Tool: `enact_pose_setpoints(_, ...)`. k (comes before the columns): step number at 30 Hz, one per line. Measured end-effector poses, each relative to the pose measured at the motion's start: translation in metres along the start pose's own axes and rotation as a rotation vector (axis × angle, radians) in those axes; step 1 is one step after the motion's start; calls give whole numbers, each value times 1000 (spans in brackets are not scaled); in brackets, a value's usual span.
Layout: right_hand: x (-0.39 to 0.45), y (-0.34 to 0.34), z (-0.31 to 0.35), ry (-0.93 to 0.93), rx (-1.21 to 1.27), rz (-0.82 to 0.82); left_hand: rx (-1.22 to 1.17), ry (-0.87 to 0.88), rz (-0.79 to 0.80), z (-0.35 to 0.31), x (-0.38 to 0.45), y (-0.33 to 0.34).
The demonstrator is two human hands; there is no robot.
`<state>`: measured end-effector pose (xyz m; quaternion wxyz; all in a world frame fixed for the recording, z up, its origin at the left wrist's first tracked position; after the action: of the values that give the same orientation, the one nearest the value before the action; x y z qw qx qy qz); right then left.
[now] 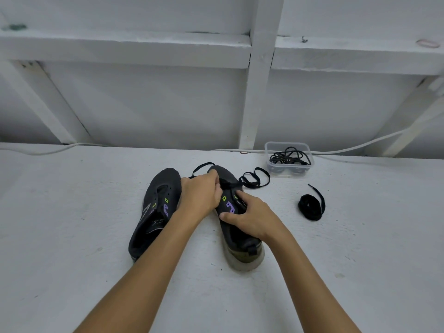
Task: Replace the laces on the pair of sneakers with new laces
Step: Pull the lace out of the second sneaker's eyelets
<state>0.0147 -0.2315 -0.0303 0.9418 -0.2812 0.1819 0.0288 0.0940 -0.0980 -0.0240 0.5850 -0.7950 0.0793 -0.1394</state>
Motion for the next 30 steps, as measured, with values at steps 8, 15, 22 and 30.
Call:
enact_pose_setpoints(8, -1, 0, 0, -6, -3, -7, -374, -69, 90, 15, 10, -1)
enact_pose_setpoints(15, -1, 0, -1, 5, -9, -8, -433, -111, 114, 19, 9, 3)
enact_pose_setpoints(22, -2, 0, -3, 31, 1, -34, -597, -312, -22, 22, 8, 0)
enact_pose_setpoints(30, -1, 1, -6, 62, 4, -50, -555, -314, -17, 21, -7, 8)
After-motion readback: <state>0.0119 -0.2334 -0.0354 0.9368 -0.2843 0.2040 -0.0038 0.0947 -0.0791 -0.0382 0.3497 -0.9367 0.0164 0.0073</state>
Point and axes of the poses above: each hand's wrist, its own x-axis towards the middle knuckle, its own y-axis out of the palm, z = x × y, the point moved 6 cm from there along x, towards the middle knuckle, and after that the axes turned 3 degrees about y, right-handed, at the moved point
